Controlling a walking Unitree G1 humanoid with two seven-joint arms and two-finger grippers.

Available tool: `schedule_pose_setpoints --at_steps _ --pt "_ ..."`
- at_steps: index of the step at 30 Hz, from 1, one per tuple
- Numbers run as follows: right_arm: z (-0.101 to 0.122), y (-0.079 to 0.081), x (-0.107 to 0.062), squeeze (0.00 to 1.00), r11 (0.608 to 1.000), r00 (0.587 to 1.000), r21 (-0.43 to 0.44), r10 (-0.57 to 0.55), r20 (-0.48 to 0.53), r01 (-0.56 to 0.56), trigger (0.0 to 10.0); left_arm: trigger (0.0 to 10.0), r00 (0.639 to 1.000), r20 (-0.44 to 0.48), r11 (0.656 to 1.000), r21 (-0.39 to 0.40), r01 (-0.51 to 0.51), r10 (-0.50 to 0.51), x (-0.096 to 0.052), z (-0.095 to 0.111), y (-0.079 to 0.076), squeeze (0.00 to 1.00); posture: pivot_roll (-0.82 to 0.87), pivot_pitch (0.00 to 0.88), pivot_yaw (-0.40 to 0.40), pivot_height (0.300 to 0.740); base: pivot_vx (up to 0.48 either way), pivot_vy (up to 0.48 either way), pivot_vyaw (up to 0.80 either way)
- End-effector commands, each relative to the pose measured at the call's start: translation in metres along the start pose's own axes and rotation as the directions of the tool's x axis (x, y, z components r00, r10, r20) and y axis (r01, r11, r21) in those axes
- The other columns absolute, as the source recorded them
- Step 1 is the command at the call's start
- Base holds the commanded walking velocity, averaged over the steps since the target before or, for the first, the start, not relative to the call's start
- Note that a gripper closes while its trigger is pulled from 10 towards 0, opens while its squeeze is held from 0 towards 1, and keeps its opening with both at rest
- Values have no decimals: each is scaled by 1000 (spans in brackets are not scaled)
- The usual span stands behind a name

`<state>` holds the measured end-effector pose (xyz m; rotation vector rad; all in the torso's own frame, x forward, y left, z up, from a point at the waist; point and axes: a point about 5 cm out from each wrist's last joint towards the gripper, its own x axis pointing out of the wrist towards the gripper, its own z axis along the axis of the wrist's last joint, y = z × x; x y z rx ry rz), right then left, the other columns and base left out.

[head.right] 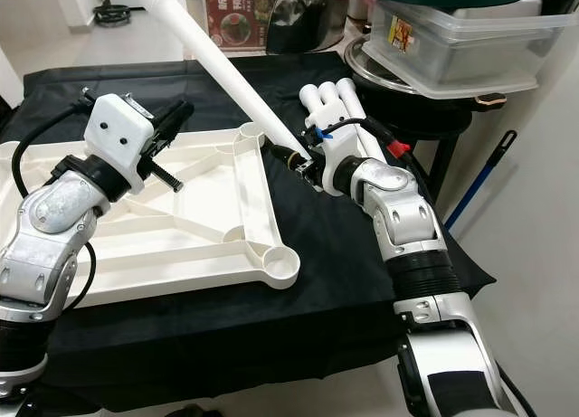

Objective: Building children table

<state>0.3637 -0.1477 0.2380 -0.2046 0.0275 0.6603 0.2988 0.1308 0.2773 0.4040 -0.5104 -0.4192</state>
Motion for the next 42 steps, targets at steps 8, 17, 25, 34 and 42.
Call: schedule_pose_setpoints --at_steps 8,17,25,34,42 --pt "22 1 -14 0 989 996 -118 91 6 -90 10000 10000 980 24 931 317 178 -195 14 19 2 0 -15 64 -5 740 0 0 0" --pt "21 0 -11 0 985 993 -148 79 -84 -91 10000 10000 919 21 628 736 252 -393 31 55 13 1000 1 55 1 740 0 0 0" --pt "22 20 -12 0 966 971 -148 192 -142 -212 10000 10000 831 -74 337 891 303 -552 35 63 6 1000 9 60 0 740 0 0 0" --pt "30 28 -10 0 951 959 -165 237 -155 -261 10000 10000 711 -254 54 923 380 -655 38 55 5 1000 -3 51 -3 740 0 0 0" --pt "35 29 -15 0 947 957 -175 241 -163 -268 10000 10000 655 -480 -83 838 540 -584 40 28 30 243 -13 46 8 740 0 0 0"
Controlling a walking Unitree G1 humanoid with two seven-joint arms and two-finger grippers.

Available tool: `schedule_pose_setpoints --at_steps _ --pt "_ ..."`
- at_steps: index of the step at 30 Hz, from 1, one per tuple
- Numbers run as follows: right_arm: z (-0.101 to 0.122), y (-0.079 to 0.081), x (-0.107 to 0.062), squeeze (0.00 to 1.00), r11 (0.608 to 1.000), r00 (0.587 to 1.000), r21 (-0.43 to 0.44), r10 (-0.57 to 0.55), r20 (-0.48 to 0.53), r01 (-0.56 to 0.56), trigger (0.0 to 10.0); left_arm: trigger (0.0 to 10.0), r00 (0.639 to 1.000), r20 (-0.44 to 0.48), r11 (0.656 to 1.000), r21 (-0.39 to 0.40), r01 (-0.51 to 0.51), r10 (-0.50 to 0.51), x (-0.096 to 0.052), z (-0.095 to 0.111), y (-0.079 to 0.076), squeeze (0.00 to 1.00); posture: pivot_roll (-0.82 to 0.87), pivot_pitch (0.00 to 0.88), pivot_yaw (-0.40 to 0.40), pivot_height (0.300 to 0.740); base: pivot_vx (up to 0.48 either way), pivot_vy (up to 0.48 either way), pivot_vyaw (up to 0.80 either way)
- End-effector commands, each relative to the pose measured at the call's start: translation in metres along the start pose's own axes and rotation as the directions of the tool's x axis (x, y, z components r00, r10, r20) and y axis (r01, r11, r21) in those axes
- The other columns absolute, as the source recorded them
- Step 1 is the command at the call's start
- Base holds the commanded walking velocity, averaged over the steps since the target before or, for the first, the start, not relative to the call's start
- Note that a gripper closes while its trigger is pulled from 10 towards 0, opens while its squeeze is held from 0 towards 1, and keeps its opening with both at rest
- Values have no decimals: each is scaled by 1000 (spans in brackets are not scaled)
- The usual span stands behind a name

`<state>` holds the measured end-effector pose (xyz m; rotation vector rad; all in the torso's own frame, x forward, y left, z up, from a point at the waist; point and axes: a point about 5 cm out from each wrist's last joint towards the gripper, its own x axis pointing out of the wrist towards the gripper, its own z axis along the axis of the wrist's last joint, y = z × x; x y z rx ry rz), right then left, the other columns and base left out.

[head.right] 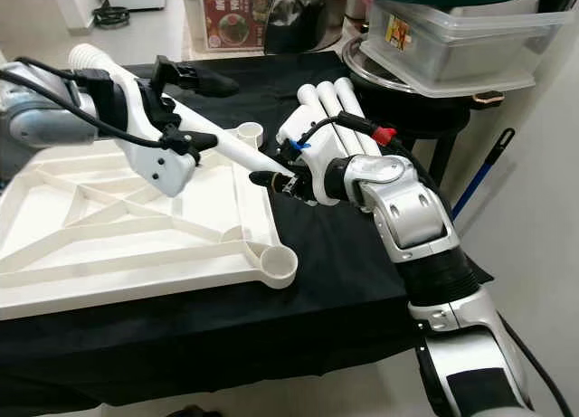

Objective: Building children table

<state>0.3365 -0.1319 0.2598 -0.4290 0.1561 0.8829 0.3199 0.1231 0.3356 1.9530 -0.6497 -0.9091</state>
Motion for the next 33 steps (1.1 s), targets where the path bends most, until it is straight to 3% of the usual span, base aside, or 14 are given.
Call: schedule_pose_setpoints --at_steps 1,2,7,11,17,18,27,33 --pt "10 3 -2 0 999 1000 -27 18 24 -17 10000 10000 997 -14 997 2 77 -77 0 -3 -10 243 -13 46 8 740 0 0 0" --pt "11 4 -2 0 999 999 -29 27 28 -26 10000 10000 994 -33 994 -8 107 -107 1 -8 -15 0 -14 47 8 740 0 0 0" --pt "11 10 -3 0 998 998 -38 52 33 -51 10000 10000 991 -53 992 -26 124 -125 3 -13 -23 0 -20 44 10 740 0 0 0" --pt "12 18 -5 0 996 996 -40 83 39 -82 10000 10000 992 -107 997 -10 72 -73 9 -23 -19 0 -28 37 13 740 0 0 0" --pt "15 25 -4 0 993 993 -42 108 45 -106 10000 10000 987 -132 996 6 94 -92 13 -28 -20 0 -26 34 12 740 0 0 0" --pt "16 25 -4 0 993 993 -41 109 46 -107 10000 0 986 -132 994 3 105 -104 13 -29 -21 0 -24 34 11 740 0 0 0" --pt "17 24 -5 0 995 995 -29 94 45 -93 10000 0 980 -135 989 10 146 -144 12 -30 -25 0 -18 40 10 740 0 0 0" --pt "17 24 -4 0 997 996 -11 77 37 -77 10000 0 982 -153 993 20 118 -114 12 -33 -21 0 -16 41 8 740 0 0 0"
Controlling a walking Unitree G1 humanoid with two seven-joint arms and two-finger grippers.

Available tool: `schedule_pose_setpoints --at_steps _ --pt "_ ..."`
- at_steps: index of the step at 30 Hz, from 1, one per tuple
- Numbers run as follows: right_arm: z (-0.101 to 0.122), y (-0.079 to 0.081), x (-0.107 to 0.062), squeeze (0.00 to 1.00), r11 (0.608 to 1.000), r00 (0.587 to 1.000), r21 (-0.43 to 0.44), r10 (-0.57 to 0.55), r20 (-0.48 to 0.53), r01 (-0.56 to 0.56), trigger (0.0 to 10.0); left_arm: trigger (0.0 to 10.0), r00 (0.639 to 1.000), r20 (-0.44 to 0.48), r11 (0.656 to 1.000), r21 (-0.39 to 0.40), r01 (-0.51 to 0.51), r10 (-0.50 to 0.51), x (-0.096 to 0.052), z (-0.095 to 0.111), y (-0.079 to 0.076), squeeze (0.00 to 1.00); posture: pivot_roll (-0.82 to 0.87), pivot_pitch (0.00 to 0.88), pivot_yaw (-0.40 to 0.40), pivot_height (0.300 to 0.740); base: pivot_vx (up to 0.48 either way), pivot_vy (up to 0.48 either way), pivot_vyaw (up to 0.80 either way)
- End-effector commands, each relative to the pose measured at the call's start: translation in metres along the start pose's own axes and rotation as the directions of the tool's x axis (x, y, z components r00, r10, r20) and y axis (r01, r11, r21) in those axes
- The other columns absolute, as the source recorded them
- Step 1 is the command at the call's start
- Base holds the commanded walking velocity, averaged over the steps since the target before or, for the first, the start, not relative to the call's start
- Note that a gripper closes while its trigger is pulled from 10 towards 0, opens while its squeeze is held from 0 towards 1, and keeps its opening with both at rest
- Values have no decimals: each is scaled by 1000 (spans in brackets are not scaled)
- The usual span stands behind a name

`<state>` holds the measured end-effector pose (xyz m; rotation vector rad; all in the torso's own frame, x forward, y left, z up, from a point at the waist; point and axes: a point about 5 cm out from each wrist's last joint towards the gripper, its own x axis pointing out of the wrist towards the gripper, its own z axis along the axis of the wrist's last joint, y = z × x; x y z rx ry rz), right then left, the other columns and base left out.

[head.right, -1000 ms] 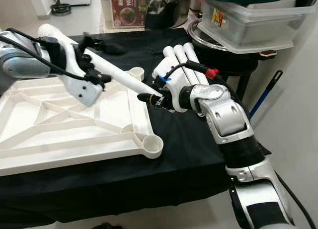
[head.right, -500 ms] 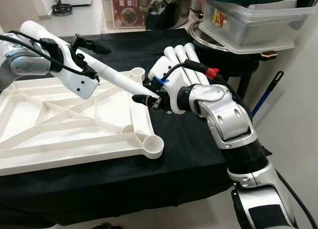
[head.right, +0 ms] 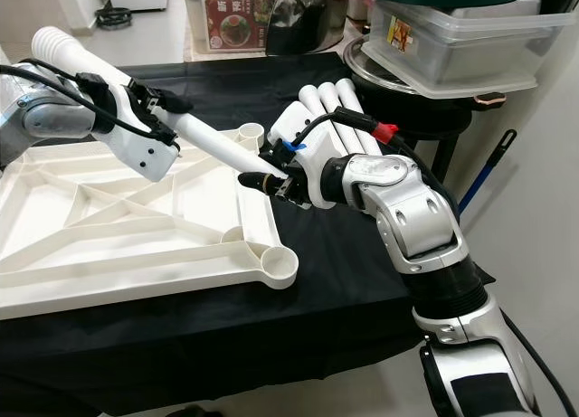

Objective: Building children table

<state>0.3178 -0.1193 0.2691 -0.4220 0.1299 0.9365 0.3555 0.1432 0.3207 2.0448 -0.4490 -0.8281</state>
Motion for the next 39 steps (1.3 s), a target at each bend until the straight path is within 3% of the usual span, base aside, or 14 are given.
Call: schedule_pose_setpoints --at_steps 1,5,6,21,22,24,25,27,28,30,31,32,33,39 --pt "2 5 2 0 1000 1000 5 25 3 -25 10000 0 1000 -10 999 39 -10 11 -1 -1 6 0 -16 41 8 740 0 0 0" --pt "3 2 3 0 1000 1000 14 5 10 -5 10000 0 1000 -11 999 38 -20 20 -1 -1 7 0 -16 41 6 740 0 0 0" --pt "4 -1 3 1000 999 1000 31 -13 23 12 10000 0 999 -11 999 34 -31 31 -1 -1 8 0 -15 40 5 740 0 0 0" --pt "45 -47 -46 1000 945 815 296 -277 508 137 10000 0 978 -109 962 -190 -197 178 -4 -17 -1 0 -33 42 10 740 0 0 0" --pt "47 -44 -55 765 955 792 284 -241 561 89 10000 0 965 -142 921 -298 -253 219 -5 -22 -5 0 -33 39 10 740 0 0 0" --pt "47 -44 -55 765 955 792 284 -241 561 89 10000 0 965 -142 921 -298 -253 219 -5 -22 -5 0 -33 39 10 740 0 0 0" --pt "47 -36 -63 0 967 769 255 -178 614 20 10000 0 948 -184 842 -437 -315 259 -5 -28 -11 0 -35 39 13 740 0 0 0" --pt "45 -24 -70 0 973 741 215 -87 666 -79 10000 0 920 -230 618 -686 -384 316 -2 -33 -23 0 -39 40 19 740 0 0 0" --pt "45 -24 -70 0 973 741 215 -87 666 -79 10000 0 920 -230 618 -686 -384 316 -2 -33 -23 0 -39 40 19 740 0 0 0" --pt "44 -9 -76 0 959 694 171 35 720 -226 10000 2471 886 -266 260 -888 -378 381 1 -35 -27 0 -42 39 21 740 0 0 0" --pt "44 -9 -76 0 959 694 171 35 720 -226 10000 2471 886 -266 260 -888 -378 381 1 -35 -27 0 -42 39 21 740 0 0 0" --pt "40 -1 -77 0 949 691 148 91 717 -278 10000 10000 862 -271 58 -944 -326 428 1 -35 -26 0 -43 43 25 740 0 0 0" --pt "36 5 -76 0 943 703 134 126 699 -303 10000 10000 848 -259 -66 -964 -258 462 1 -33 -24 0 -41 41 25 740 0 0 0" --pt "11 7 -46 0 959 823 207 45 567 -195 10000 10000 747 -9 -215 -960 180 665 -4 9 0 0 -30 37 26 740 0 0 0"
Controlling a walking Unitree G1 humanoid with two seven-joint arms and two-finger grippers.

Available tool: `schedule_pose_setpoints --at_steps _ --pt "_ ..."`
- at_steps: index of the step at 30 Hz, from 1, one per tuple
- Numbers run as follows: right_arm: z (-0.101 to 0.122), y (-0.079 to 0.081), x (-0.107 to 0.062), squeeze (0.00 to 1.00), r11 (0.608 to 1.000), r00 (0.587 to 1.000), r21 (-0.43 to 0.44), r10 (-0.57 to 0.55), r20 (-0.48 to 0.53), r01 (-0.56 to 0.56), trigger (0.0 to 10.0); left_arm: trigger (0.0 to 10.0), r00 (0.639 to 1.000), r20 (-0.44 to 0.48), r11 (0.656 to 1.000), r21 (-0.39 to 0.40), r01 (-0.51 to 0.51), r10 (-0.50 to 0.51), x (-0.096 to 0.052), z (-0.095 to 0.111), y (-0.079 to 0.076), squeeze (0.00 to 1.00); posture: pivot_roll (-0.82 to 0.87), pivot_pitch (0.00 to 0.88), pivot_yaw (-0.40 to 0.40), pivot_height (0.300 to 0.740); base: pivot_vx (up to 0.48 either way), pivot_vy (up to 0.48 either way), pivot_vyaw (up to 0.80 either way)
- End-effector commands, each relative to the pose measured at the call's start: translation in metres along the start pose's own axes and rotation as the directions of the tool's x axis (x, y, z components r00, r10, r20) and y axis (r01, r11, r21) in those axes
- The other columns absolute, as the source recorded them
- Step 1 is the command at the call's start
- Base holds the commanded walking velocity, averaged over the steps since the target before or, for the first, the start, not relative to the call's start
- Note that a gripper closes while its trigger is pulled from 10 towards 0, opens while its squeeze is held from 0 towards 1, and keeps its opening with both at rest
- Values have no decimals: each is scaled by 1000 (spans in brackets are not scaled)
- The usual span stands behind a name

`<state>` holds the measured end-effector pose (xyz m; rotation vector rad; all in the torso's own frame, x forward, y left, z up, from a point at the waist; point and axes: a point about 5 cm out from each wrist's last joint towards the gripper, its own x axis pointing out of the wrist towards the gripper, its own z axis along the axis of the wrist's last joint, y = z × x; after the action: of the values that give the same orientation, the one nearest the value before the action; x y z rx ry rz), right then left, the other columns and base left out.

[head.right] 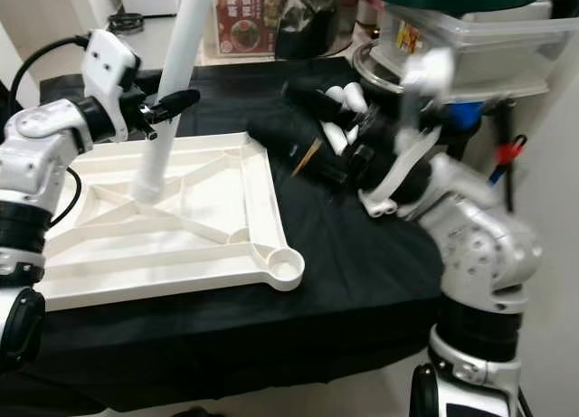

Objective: Building children table

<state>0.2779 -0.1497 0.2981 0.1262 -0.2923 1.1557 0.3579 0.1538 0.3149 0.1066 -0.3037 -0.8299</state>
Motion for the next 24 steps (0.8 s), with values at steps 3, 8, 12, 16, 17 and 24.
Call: schedule_pose_setpoints --at_steps 3,8,12,16,17,24 --pt "-13 -5 6 0 998 998 17 -55 -26 56 10000 10000 976 112 963 -173 205 -187 4 11 -31 0 -30 37 26 740 0 0 0" --pt "-2 -1 13 0 999 1000 37 -8 21 7 10000 10000 854 202 843 -165 512 -479 -13 18 -79 0 -31 35 26 740 0 0 0" --pt "14 2 13 0 996 995 33 77 63 -79 10000 10000 804 178 796 -132 591 -568 -22 13 -102 0 -37 32 22 740 0 0 0" --pt "7 8 7 0 986 984 17 169 -58 -169 10000 10000 839 209 835 -137 533 -502 -17 16 -100 0 -37 34 18 740 0 0 0" --pt "-1 11 3 0 980 972 29 199 -129 -196 10000 10000 856 235 859 -124 496 -460 -15 20 -96 0 -36 35 13 740 0 0 0" --pt "-24 10 -1 0 986 943 3 160 -292 -167 10000 10000 893 337 932 -99 348 -297 -10 45 -73 0 -36 40 16 740 0 0 0"
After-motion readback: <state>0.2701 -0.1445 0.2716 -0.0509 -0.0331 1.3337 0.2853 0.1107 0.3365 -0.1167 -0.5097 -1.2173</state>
